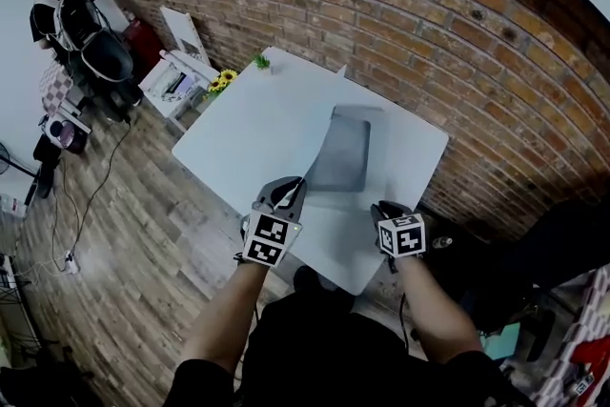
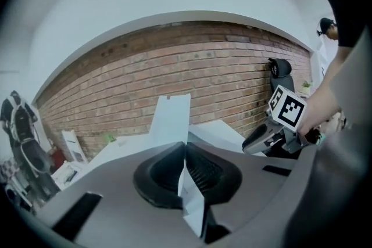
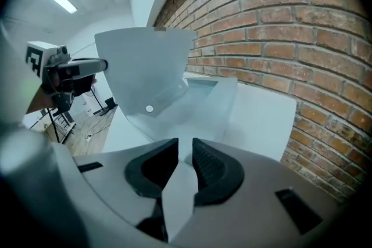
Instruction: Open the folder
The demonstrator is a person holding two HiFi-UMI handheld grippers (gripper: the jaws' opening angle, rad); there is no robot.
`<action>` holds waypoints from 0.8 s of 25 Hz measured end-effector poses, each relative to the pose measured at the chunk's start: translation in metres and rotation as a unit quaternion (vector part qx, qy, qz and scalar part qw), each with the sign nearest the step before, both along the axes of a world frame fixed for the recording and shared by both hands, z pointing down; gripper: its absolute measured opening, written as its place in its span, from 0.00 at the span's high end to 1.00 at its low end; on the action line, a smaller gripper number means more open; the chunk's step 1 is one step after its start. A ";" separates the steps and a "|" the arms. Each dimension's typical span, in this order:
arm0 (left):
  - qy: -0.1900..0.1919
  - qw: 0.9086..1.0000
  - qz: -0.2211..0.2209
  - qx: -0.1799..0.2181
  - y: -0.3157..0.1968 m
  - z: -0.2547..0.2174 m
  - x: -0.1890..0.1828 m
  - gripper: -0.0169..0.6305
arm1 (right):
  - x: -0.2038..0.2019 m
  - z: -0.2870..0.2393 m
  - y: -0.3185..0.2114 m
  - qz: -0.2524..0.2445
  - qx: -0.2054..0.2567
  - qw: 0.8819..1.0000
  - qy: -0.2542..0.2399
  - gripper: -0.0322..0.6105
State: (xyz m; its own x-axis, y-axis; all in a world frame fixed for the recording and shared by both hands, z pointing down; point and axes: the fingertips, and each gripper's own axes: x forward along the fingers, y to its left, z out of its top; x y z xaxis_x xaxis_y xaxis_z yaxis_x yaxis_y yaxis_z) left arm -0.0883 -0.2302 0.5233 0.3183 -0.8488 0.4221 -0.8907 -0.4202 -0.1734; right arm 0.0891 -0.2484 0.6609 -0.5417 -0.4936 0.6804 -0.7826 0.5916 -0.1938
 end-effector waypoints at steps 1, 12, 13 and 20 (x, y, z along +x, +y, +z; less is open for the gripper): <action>0.010 1.000 -0.011 -0.002 0.002 0.001 -0.007 0.93 | -0.007 -0.002 0.002 -0.005 0.002 1.000 -0.002 0.81; 0.028 0.999 -0.040 0.006 0.006 0.009 -0.081 0.93 | -0.034 0.010 0.001 0.025 -0.008 0.998 0.049 0.81; 0.031 0.999 -0.041 0.005 0.006 0.011 -0.088 0.93 | -0.033 0.014 0.000 0.034 -0.010 0.998 0.055 0.81; 0.043 0.999 -0.032 -0.010 0.006 0.028 -0.135 0.92 | -0.031 0.011 0.001 0.093 -0.013 0.993 0.077 0.83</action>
